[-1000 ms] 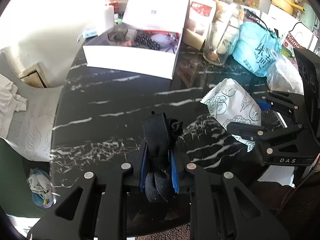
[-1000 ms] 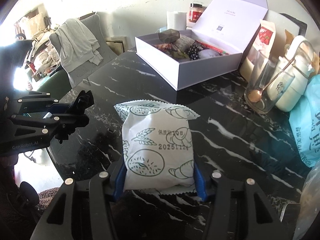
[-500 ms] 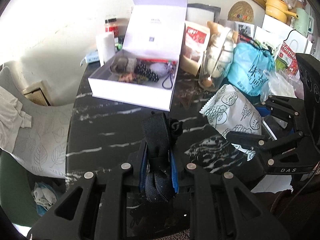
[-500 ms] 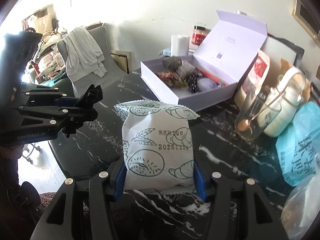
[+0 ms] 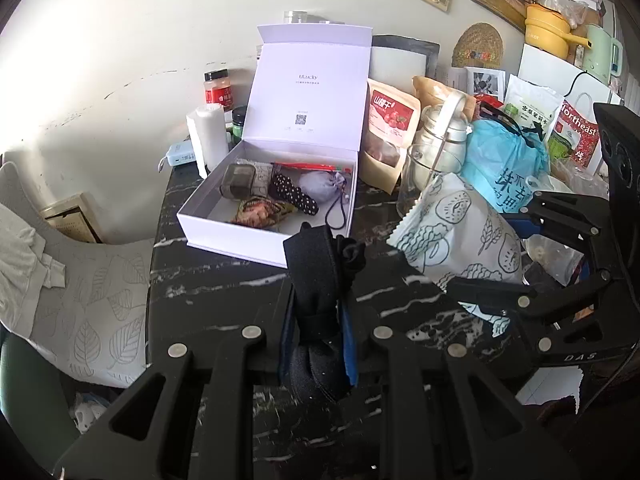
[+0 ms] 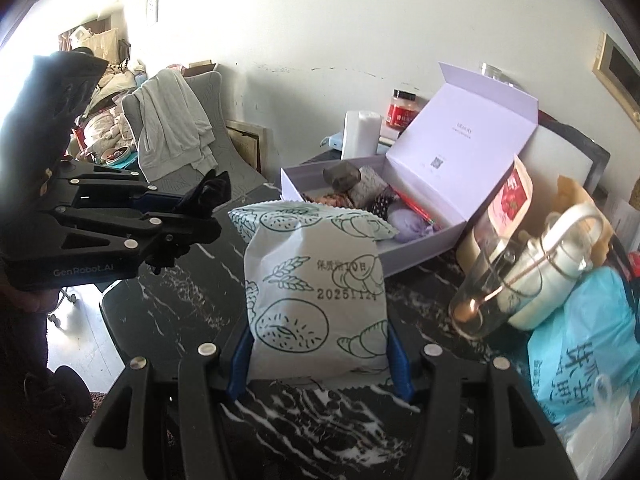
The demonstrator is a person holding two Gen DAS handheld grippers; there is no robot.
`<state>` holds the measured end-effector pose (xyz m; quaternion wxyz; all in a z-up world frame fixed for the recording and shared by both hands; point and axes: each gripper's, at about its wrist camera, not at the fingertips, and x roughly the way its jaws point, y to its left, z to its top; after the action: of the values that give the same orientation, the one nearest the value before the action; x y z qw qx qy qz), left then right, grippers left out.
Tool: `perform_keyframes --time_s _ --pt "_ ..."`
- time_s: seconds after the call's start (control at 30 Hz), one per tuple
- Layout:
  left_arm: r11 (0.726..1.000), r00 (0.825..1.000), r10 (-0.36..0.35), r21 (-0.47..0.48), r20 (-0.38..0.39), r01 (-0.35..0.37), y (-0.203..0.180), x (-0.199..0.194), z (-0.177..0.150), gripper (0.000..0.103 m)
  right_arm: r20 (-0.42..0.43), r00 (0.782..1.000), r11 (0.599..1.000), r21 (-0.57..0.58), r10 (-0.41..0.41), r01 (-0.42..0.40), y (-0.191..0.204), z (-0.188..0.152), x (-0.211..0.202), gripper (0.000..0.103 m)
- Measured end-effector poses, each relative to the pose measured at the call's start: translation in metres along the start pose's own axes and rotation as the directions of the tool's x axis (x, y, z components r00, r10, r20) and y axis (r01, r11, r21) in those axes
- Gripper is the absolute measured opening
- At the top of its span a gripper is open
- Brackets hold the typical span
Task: Organize objects
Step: 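Lift and carry bow cloth with left tool while right tool carries white pack toward box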
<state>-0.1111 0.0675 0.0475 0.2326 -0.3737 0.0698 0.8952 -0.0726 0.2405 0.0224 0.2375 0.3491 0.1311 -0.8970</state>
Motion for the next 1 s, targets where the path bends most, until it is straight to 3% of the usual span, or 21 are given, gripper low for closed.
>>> perform_keyframes --time_s 0.57,1.0 --pt "1.0 0.998 -0.015 -0.003 -0.061 0.015 0.037 0.082 0.055 0.019 -0.019 0.999 1.0 0.002 0.032 -0.031 -0.03 0.044 0.06 0.057" --pt "0.999 0.998 -0.01 0.033 -0.068 0.012 0.072 0.137 0.11 0.019 -0.015 1.0 1.0 -0.014 -0.003 0.003 -0.058 0.089 0.113 0.057"
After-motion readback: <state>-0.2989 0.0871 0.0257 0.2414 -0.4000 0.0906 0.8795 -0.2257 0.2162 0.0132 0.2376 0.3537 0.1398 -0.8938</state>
